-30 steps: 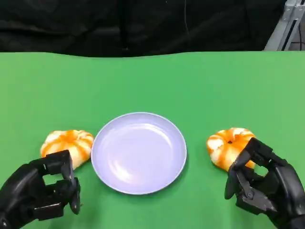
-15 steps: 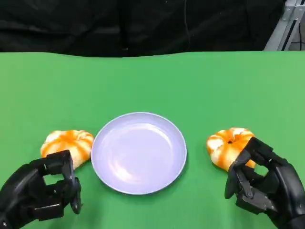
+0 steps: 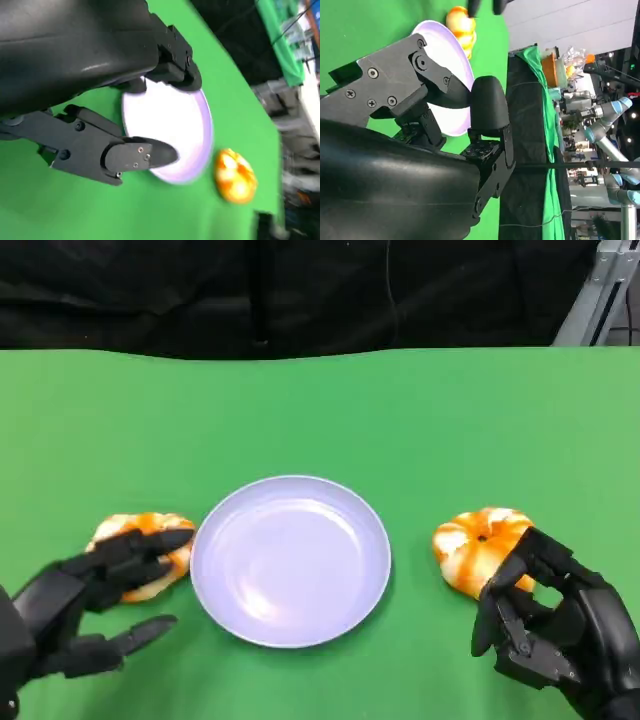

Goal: Grasp the bread from the table and place it into the plate.

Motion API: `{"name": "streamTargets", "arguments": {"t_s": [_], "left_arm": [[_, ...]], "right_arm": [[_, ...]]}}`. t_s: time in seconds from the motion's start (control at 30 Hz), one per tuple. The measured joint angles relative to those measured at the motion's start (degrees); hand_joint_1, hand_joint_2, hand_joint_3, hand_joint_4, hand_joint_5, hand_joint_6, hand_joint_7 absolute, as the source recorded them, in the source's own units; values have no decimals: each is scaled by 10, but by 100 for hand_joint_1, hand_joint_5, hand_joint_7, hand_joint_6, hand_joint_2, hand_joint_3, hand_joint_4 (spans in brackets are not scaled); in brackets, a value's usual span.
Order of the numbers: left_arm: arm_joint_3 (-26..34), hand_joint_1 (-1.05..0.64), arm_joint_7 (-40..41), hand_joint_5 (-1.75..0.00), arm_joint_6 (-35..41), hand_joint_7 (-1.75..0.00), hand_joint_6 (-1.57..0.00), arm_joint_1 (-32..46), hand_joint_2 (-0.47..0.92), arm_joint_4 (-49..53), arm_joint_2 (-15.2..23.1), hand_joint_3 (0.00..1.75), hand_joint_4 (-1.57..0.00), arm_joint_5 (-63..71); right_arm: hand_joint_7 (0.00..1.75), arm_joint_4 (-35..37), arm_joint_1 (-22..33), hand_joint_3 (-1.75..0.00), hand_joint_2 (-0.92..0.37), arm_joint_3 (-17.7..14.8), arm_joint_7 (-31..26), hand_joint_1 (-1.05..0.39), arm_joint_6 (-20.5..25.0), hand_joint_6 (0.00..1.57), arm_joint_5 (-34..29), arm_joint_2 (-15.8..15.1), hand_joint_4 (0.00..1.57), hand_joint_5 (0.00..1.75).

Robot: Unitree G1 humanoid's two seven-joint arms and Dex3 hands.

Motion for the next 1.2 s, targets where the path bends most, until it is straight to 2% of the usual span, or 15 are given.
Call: {"name": "streamTargets", "arguments": {"t_s": [0.2,0.3,0.43,0.6,0.63,0.83,1.2], "left_arm": [[-2,-81,38,-3,-18,-1,-18,0,92,11,0,51,0,25],[-5,-87,56,0,-21,0,-18,-2,92,15,0,47,0,42],[-19,-86,114,-1,-22,-2,-23,-9,92,18,6,32,-1,120],[-45,-86,188,-1,-27,-2,-24,-37,92,22,29,28,-2,224],[-47,-86,193,-2,-28,-2,-31,-39,92,23,30,17,-8,228],[-135,-85,272,-3,-22,-2,-38,-132,91,130,81,4,-13,395],[-209,-86,331,-2,-26,-1,-39,-191,92,228,90,6,-15,446]], "right_arm": [[175,0,0,-111,-60,0,1,-13,0,61,1,0,84,175],[175,0,0,-111,-61,0,1,-14,0,60,1,0,84,175],[175,2,0,-112,-61,0,1,-14,0,60,0,0,84,175],[175,2,-1,-113,-60,0,0,-14,0,60,-1,0,84,175],[175,2,-1,-113,-60,0,-1,-14,0,60,-1,0,84,175],[175,2,0,-113,-60,3,-2,-13,-1,60,-4,1,84,175],[175,2,0,-110,-61,4,-7,-13,0,61,-7,3,84,175]]}}
